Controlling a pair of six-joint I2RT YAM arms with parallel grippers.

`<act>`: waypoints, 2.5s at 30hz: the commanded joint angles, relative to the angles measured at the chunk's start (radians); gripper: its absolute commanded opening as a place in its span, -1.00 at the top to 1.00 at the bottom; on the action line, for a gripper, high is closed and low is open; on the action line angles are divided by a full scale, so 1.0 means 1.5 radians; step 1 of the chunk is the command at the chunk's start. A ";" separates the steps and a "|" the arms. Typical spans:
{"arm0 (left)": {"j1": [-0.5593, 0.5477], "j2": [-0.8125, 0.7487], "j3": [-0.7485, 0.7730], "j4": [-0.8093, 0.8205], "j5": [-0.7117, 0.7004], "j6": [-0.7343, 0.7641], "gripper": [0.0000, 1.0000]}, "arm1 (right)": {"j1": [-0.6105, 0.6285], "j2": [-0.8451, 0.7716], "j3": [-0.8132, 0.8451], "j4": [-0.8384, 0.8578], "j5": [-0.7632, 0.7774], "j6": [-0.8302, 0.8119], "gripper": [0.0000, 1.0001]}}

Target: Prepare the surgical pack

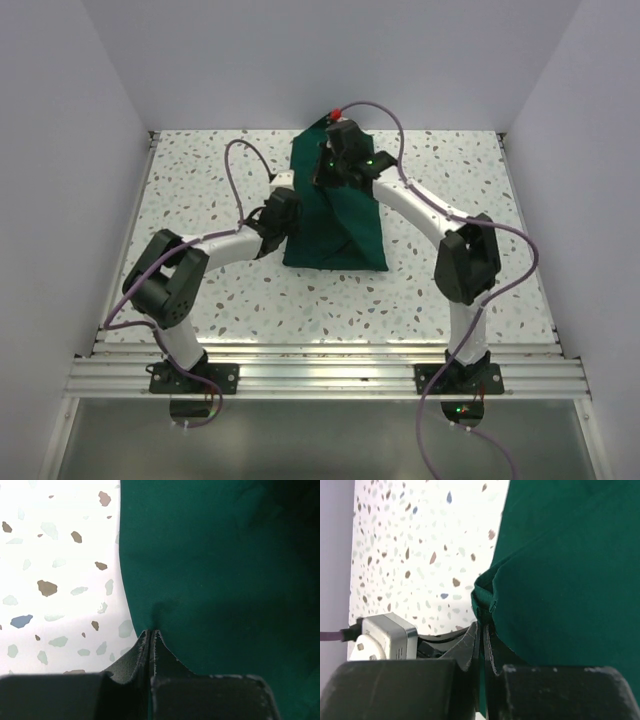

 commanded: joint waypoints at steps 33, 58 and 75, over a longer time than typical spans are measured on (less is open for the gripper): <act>-0.006 -0.033 -0.056 0.045 0.011 0.014 1.00 | 0.056 0.281 0.150 0.136 -0.149 0.100 0.61; 0.003 -0.118 -0.060 -0.013 -0.051 0.030 0.43 | 0.006 0.175 0.237 0.062 -0.141 0.067 0.15; 0.007 -0.151 0.040 -0.096 -0.044 0.042 -0.46 | -0.111 -0.016 -0.069 0.029 -0.089 -0.087 0.10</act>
